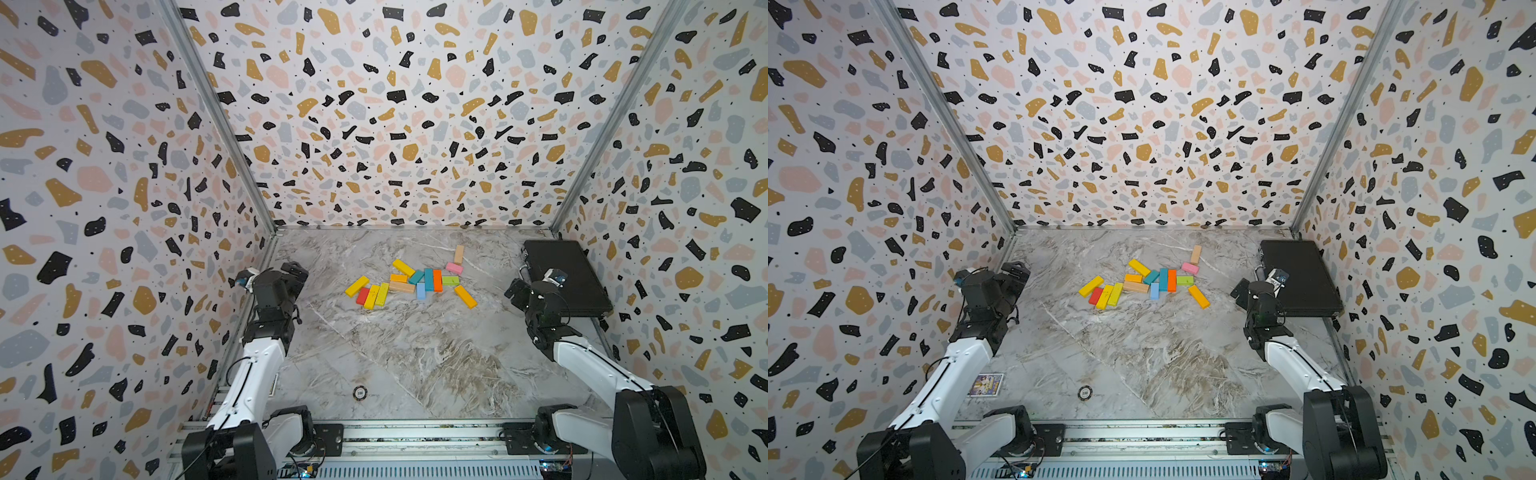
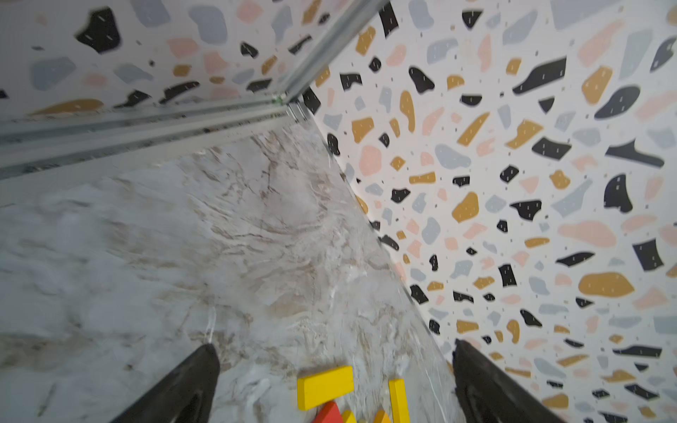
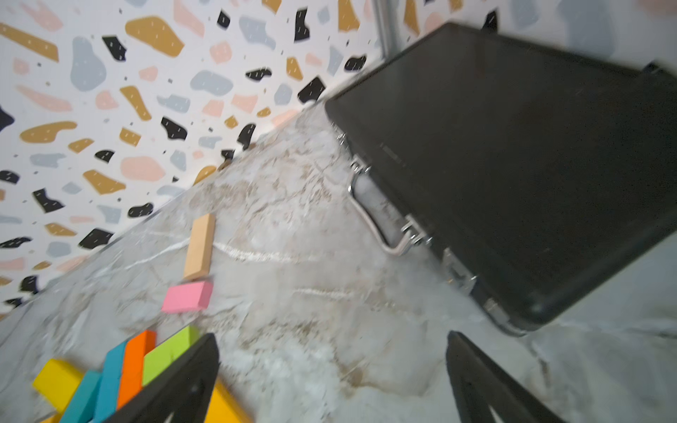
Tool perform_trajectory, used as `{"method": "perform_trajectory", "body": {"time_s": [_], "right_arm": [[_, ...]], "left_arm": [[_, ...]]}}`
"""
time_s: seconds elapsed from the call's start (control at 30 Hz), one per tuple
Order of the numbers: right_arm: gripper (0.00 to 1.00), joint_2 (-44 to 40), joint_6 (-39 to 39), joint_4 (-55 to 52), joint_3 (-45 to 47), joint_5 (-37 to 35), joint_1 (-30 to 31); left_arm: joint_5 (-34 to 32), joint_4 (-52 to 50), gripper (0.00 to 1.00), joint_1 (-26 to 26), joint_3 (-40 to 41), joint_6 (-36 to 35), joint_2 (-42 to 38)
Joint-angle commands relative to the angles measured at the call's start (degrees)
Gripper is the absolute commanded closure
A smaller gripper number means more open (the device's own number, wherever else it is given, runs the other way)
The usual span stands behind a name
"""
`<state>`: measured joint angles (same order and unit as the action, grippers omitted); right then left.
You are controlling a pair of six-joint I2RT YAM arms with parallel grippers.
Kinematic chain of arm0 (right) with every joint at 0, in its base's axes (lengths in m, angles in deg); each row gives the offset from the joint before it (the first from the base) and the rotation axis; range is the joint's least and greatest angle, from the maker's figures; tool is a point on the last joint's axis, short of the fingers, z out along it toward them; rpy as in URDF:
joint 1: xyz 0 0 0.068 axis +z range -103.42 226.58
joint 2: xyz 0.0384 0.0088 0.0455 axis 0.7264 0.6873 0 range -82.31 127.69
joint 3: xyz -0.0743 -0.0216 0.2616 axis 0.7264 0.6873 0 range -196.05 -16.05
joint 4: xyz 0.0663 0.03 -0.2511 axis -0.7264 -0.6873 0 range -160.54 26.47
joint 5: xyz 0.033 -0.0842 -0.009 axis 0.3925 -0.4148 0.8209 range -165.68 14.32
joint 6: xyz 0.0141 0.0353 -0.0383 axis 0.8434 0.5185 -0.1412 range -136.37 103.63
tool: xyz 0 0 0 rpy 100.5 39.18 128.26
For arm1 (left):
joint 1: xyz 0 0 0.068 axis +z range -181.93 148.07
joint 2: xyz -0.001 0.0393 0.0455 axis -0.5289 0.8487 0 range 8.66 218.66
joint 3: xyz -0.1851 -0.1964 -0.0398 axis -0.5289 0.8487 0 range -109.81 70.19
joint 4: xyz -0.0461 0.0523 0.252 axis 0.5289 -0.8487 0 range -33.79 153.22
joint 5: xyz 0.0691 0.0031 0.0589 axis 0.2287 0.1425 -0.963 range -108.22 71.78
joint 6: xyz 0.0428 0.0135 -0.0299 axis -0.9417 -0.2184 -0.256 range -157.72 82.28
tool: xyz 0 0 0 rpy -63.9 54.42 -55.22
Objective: Assemble the letter h with building blocks
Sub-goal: Move the building block to the center of the board.
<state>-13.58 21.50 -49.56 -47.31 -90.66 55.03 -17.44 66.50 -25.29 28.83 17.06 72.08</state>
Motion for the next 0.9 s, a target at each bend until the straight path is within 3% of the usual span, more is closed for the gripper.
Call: {"method": "perform_trajectory", "body": {"time_s": [0.0,0.2,0.23,0.3,0.37,0.53,0.67,0.87], "right_arm": [[0.00,1.82,2.39,-7.89,-4.01,10.18,0.72],[0.00,4.40,1.56,-21.50,-7.31,16.94,3.10],[0.00,4.65,1.23,-22.85,-7.58,18.10,4.09],[0.01,4.52,-0.85,-23.39,-6.86,20.47,6.30],[0.01,4.07,-1.74,-22.46,-5.24,20.97,9.74],[0.02,6.48,-4.33,-21.86,-4.80,21.63,18.01],[0.02,8.89,-5.52,-21.06,-4.36,20.04,21.77],[0.05,10.71,-5.59,-17.34,-3.10,21.84,22.40]], "left_arm": [[9.59,-3.96,0.01,-5.63,-7.54,-8.71,2.92],[2.26,-11.64,0.01,-21.20,-10.08,-18.93,2.50],[1.61,-16.63,0.01,-23.18,-12.00,-20.65,3.47],[2.12,-27.06,0.01,-23.95,-16.53,-21.86,6.80],[3.08,-31.23,0.01,-23.99,-17.86,-23.73,10.27],[6.97,-26.31,0.01,-24.73,-10.43,-25.27,12.17],[6.08,-25.33,0.12,-26.57,-7.49,-25.93,14.95],[2.65,-22.03,0.28,-27.97,-7.23,-27.83,20.82]]}}
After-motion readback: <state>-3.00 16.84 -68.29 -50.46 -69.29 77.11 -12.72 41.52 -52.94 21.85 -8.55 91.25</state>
